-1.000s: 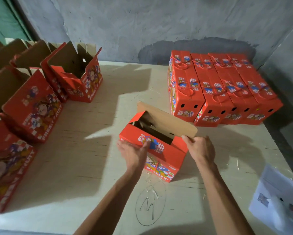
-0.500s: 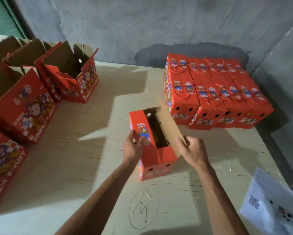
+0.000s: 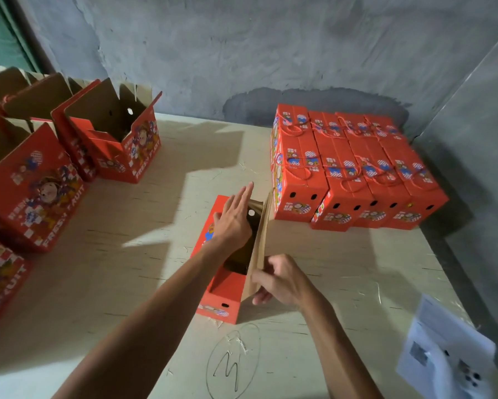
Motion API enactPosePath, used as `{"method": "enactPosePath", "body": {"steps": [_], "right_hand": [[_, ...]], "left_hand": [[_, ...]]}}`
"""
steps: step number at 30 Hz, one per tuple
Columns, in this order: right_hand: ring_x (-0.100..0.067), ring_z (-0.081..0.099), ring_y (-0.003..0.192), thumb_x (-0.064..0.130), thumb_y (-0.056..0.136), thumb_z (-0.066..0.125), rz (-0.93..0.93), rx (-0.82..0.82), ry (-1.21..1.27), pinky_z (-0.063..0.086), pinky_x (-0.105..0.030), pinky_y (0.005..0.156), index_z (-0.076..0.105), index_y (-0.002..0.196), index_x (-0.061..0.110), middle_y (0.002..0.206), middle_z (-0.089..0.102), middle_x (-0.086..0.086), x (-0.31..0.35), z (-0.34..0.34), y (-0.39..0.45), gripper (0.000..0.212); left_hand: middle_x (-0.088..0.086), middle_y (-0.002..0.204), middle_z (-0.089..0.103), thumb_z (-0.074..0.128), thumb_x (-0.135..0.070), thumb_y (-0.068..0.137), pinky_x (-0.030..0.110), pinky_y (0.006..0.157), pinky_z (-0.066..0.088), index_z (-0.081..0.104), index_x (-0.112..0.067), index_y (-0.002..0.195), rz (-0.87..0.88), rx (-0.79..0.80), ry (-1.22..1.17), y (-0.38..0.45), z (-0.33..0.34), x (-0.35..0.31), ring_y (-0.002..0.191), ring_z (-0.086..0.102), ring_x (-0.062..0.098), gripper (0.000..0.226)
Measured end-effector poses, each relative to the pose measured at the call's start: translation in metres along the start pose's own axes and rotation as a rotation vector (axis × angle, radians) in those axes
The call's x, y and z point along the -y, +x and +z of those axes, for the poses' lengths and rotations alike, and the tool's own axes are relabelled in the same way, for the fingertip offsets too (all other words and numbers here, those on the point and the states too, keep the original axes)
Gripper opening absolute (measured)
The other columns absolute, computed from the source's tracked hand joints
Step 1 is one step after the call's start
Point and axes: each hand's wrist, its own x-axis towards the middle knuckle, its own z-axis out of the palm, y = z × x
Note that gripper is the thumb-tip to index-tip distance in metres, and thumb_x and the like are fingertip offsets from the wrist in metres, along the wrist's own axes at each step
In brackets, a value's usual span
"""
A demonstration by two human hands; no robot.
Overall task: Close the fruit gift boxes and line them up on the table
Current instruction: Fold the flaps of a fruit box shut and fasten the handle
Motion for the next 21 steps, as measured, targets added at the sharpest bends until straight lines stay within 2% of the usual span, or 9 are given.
{"method": "enactPosePath", "body": {"steps": [3,6,8,10,11,14,16,18,21], "right_hand": [[-0.027,0.076,0.068,0.049,0.088,0.066,0.001,0.017,0.054,0.06,-0.032,0.059,0.071,0.088,0.003,0.076,0.077,-0.011,0.002,0.009,0.001,0.046],[-0.019,0.071,0.065,0.075,0.092,0.05,-0.048,-0.159,-0.119,0.055,-0.038,0.069,0.065,0.07,0.009,0.066,0.072,-0.005,0.001,0.015,0.009,0.071],[-0.012,0.062,0.062,0.065,0.101,0.042,-0.12,-0.37,-0.194,0.051,-0.038,0.067,0.058,0.067,0.019,0.061,0.064,0.003,-0.003,0.014,0.021,0.059],[-0.013,0.068,0.083,0.038,0.106,0.047,-0.204,-0.507,-0.257,0.055,-0.037,0.078,0.066,0.099,0.028,0.09,0.072,0.006,-0.005,0.009,0.032,0.023],[-0.016,0.068,0.105,0.025,0.105,0.05,-0.238,-0.528,-0.317,0.055,-0.036,0.091,0.063,0.125,0.025,0.119,0.071,0.001,-0.004,0.005,0.038,0.024],[-0.013,0.031,0.151,-0.001,0.092,0.056,-0.407,-0.501,-0.502,0.041,-0.027,0.111,0.035,0.158,0.025,0.167,0.027,0.002,0.002,-0.008,0.059,0.073],[-0.021,0.02,0.156,-0.009,0.08,0.058,-0.505,-0.431,-0.667,0.037,-0.032,0.116,0.048,0.149,0.024,0.17,0.02,-0.001,0.012,-0.013,0.071,0.077],[-0.032,0.022,0.155,-0.008,0.072,0.061,-0.559,-0.413,-0.776,0.032,-0.046,0.122,0.067,0.114,0.015,0.163,0.037,-0.004,0.022,-0.016,0.08,0.048],[-0.04,0.035,0.148,-0.001,0.062,0.064,-0.585,-0.441,-0.901,0.027,-0.054,0.121,0.062,0.079,0.015,0.134,0.064,-0.004,0.03,-0.024,0.085,0.023]], "left_hand": [[-0.012,0.16,0.038,0.046,-0.004,0.091,0.059,0.116,0.023,0.046,-0.034,0.148,0.088,0.042,0.173,-0.006,0.01,0.01,0.152,0.026,0.019,0.064],[-0.012,0.169,0.02,0.031,-0.03,0.105,0.053,0.125,0.005,0.032,-0.029,0.159,0.154,0.117,0.351,-0.029,0.022,0.031,0.158,0.006,0.016,0.054],[-0.009,0.171,0.008,0.002,-0.043,0.098,0.05,0.126,-0.002,0.02,-0.024,0.163,0.177,0.121,0.408,-0.043,0.025,0.038,0.159,-0.004,0.016,0.07],[-0.008,0.172,0.007,0.001,-0.043,0.1,0.047,0.126,-0.002,0.022,-0.022,0.163,0.184,0.079,0.461,-0.052,0.027,0.042,0.159,-0.004,0.016,0.069],[-0.008,0.172,0.006,0.012,-0.038,0.106,0.047,0.126,-0.002,0.022,-0.022,0.163,0.183,0.06,0.481,-0.055,0.028,0.043,0.158,-0.005,0.015,0.06],[-0.004,0.172,0.005,0.025,-0.033,0.11,0.048,0.126,-0.005,0.015,-0.021,0.164,0.183,0.076,0.508,-0.062,0.027,0.043,0.158,-0.011,0.017,0.056],[-0.003,0.172,0.003,0.024,-0.034,0.11,0.049,0.126,-0.009,0.008,-0.021,0.165,0.197,0.107,0.567,-0.063,0.027,0.042,0.157,-0.016,0.02,0.059],[-0.004,0.172,0.005,0.027,-0.034,0.11,0.048,0.126,-0.012,0.007,-0.021,0.165,0.227,0.107,0.59,-0.065,0.024,0.042,0.156,-0.02,0.022,0.06],[-0.007,0.166,0.029,0.031,-0.037,0.109,0.05,0.125,-0.011,0.028,-0.025,0.161,0.292,0.145,0.625,-0.063,0.019,0.044,0.156,-0.02,0.026,0.053]]}}
